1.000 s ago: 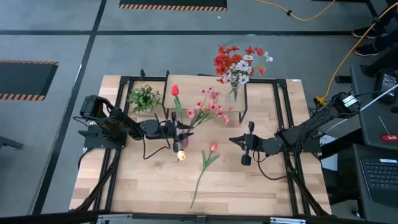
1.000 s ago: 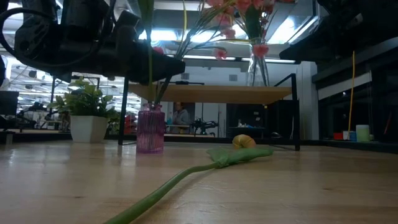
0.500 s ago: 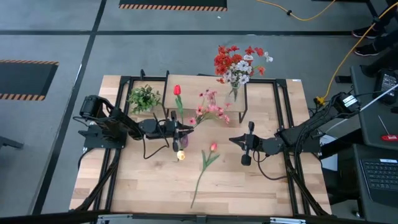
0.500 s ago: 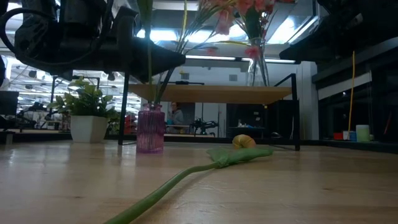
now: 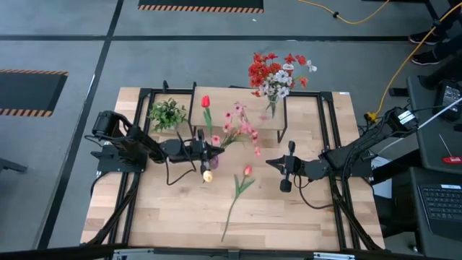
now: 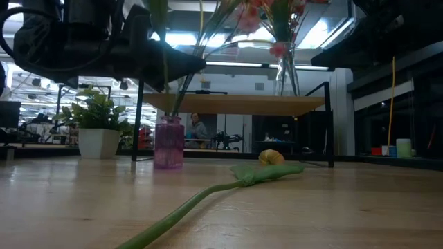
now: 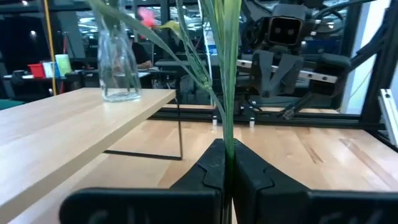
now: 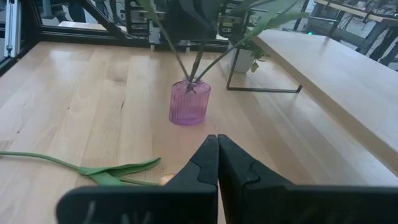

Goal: Pick and place flowers into a vace then onto a shelf
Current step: Put the pink flowers into the purple vase

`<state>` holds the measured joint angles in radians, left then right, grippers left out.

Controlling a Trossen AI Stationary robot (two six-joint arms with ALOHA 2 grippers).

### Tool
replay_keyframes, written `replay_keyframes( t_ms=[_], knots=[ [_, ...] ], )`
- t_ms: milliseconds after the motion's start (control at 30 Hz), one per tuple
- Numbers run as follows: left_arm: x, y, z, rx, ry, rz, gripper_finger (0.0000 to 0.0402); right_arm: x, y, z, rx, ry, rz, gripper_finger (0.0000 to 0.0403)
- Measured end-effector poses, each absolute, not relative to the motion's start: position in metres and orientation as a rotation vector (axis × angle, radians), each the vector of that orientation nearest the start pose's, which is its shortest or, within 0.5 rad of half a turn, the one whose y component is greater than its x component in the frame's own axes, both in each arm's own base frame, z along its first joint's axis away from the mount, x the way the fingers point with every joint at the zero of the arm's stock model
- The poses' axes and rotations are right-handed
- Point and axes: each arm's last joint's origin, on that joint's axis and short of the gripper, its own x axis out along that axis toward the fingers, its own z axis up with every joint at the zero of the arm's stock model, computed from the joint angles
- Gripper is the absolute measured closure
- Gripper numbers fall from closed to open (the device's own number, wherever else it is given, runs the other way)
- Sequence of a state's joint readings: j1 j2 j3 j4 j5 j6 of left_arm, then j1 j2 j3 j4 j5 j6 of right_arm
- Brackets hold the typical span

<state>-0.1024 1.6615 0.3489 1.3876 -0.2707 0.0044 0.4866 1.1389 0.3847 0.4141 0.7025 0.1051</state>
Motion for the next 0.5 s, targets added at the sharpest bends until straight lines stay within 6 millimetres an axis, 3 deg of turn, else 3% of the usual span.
replay_keyframes(
  t_ms=[500],
  knots=[
    [0.241,-0.033,0.142,-0.002,-0.049,0.220,0.0396,0.198,0.083,0.189,-0.065,0.268,-0.231,0.0402]
  ],
)
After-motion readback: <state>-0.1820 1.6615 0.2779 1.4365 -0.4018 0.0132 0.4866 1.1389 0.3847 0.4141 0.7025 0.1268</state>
